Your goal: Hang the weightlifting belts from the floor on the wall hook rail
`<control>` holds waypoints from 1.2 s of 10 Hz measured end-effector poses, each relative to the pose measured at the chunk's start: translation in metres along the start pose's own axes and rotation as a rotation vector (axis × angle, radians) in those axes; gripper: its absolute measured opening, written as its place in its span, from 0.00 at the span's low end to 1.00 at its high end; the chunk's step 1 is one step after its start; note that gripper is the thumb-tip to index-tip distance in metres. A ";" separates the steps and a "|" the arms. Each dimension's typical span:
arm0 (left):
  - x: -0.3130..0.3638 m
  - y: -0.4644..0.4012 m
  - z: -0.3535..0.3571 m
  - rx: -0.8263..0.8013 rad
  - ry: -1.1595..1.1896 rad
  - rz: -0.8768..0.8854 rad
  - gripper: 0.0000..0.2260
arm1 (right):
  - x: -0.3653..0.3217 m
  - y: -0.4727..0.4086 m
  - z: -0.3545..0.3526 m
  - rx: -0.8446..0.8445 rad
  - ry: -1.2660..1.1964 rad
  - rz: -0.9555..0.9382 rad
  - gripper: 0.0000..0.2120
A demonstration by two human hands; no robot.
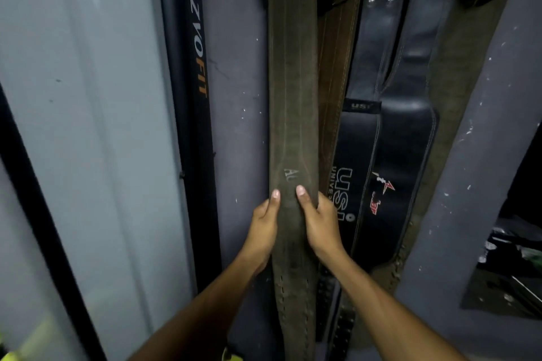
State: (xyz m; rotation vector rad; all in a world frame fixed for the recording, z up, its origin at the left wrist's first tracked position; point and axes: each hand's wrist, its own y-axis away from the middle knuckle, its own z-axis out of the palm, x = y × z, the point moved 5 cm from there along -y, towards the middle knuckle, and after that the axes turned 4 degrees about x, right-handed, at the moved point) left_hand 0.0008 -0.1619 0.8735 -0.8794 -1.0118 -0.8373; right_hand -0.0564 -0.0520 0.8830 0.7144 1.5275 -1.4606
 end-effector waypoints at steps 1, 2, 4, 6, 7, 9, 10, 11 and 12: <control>-0.044 0.042 -0.016 -0.026 -0.043 -0.121 0.18 | 0.031 0.048 -0.013 -0.055 0.092 0.092 0.08; -0.075 0.077 -0.026 0.010 -0.050 -0.180 0.17 | 0.045 0.082 -0.021 -0.028 0.162 0.148 0.09; -0.062 0.110 -0.032 0.078 -0.047 -0.158 0.15 | 0.019 0.109 -0.018 -0.027 0.126 0.141 0.10; -0.082 0.163 -0.050 -0.018 -0.148 -0.252 0.18 | 0.042 0.174 -0.028 -0.226 0.164 0.226 0.15; -0.108 0.187 -0.065 -0.034 -0.170 -0.270 0.15 | 0.061 0.200 -0.036 -0.209 0.240 0.299 0.13; -0.103 0.209 -0.075 -0.014 -0.194 -0.254 0.15 | 0.040 0.229 -0.033 -0.160 0.311 0.300 0.16; -0.106 0.224 -0.090 0.061 -0.314 -0.275 0.21 | 0.030 0.246 -0.041 -0.177 0.457 0.349 0.19; -0.119 0.237 -0.108 0.094 -0.404 -0.334 0.30 | 0.020 0.267 -0.053 -0.194 0.560 0.416 0.19; -0.138 0.233 -0.120 0.061 -0.491 -0.314 0.44 | -0.002 0.283 -0.068 -0.165 0.640 0.456 0.22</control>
